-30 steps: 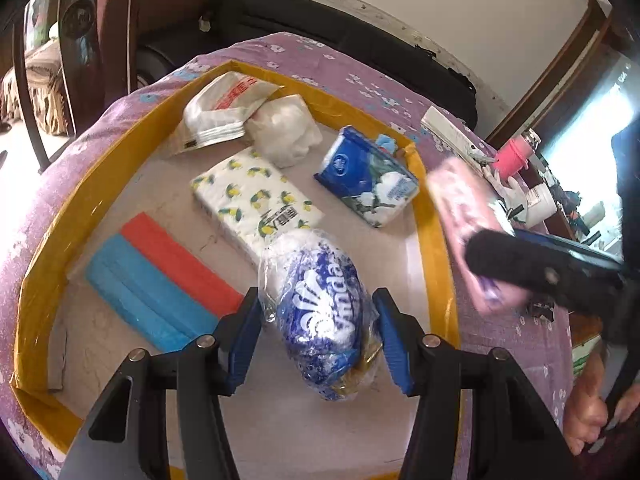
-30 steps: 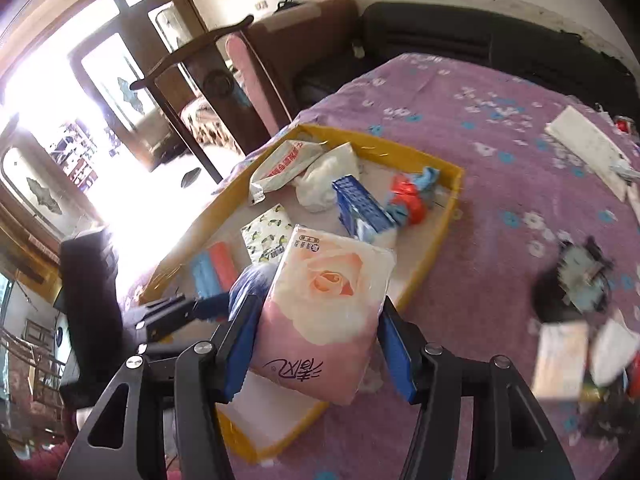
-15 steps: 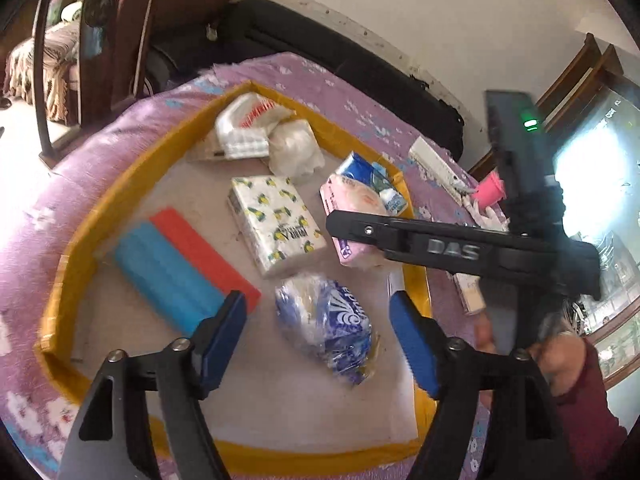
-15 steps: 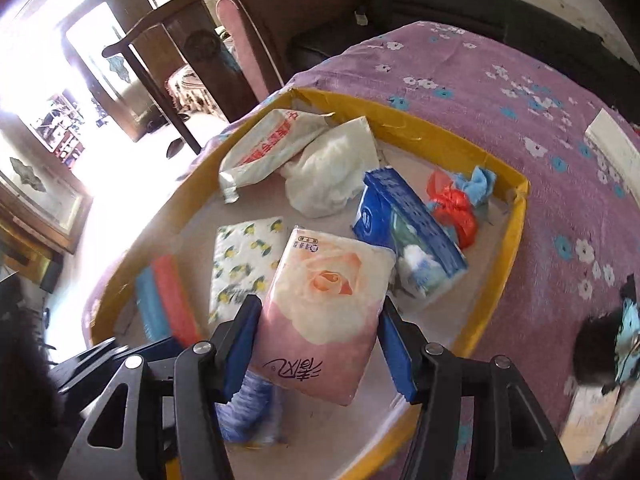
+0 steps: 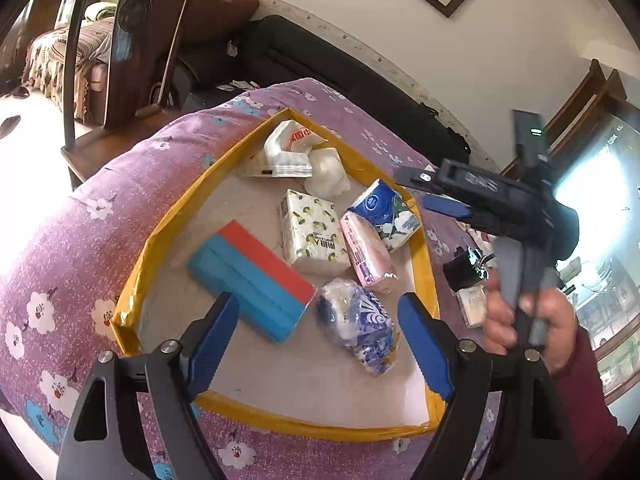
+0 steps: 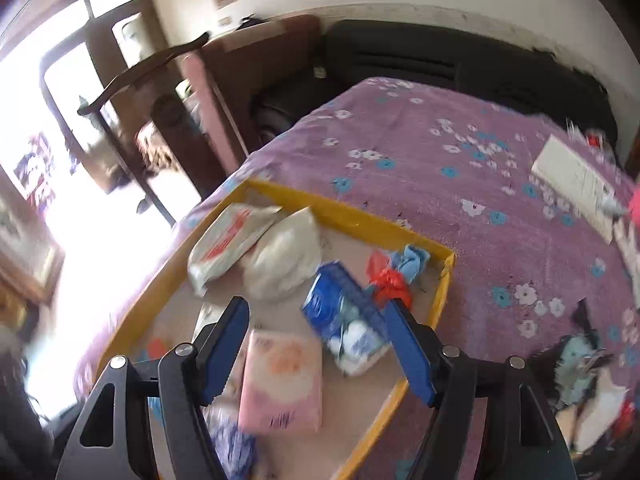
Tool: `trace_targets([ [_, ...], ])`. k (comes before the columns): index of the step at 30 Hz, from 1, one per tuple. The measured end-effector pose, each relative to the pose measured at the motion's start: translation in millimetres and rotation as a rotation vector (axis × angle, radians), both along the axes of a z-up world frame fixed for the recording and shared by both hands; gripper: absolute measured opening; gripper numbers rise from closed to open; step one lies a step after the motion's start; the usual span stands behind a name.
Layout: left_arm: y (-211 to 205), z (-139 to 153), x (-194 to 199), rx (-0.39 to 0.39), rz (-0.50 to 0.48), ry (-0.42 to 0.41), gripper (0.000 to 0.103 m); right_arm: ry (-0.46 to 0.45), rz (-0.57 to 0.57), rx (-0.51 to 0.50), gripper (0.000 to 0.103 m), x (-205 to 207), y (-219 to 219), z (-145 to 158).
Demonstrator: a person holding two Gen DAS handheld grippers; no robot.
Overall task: Organize soft objects
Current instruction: 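Lower the blue bag into the tray with left while right drops the pink pack, then withdraw both open grippers from the tray back over the table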
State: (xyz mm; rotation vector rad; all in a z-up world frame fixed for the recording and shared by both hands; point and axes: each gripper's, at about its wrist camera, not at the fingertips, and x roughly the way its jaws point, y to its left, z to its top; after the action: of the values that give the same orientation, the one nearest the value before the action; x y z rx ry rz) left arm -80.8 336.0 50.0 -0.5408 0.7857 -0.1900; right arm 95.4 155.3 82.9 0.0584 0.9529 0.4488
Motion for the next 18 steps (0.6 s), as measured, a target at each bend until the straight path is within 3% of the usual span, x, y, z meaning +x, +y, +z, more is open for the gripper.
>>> trace_targets([
  [4, -0.2, 1.1, -4.3, 0.026, 0.007, 0.002, 0.081, 0.176, 0.008, 0.094, 0.077, 15.9, 0.6, -31.9],
  [7, -2.9, 6.3, -8.2, 0.096, 0.033, -0.011, 0.081, 0.219, 0.024, 0.093, 0.077, 9.1, -0.4, -42.1],
  [13, -23.8, 20.6, -17.4, 0.281, 0.066, -0.053, 0.081, 0.086, -0.022, 0.127, 0.077, -29.7, -34.2, -10.1],
  [18, -52.0, 32.0, -26.4, 0.422, 0.062, -0.091, 0.084, -0.084, -0.055, 0.015, 0.085, -88.3, -67.8, 8.1],
])
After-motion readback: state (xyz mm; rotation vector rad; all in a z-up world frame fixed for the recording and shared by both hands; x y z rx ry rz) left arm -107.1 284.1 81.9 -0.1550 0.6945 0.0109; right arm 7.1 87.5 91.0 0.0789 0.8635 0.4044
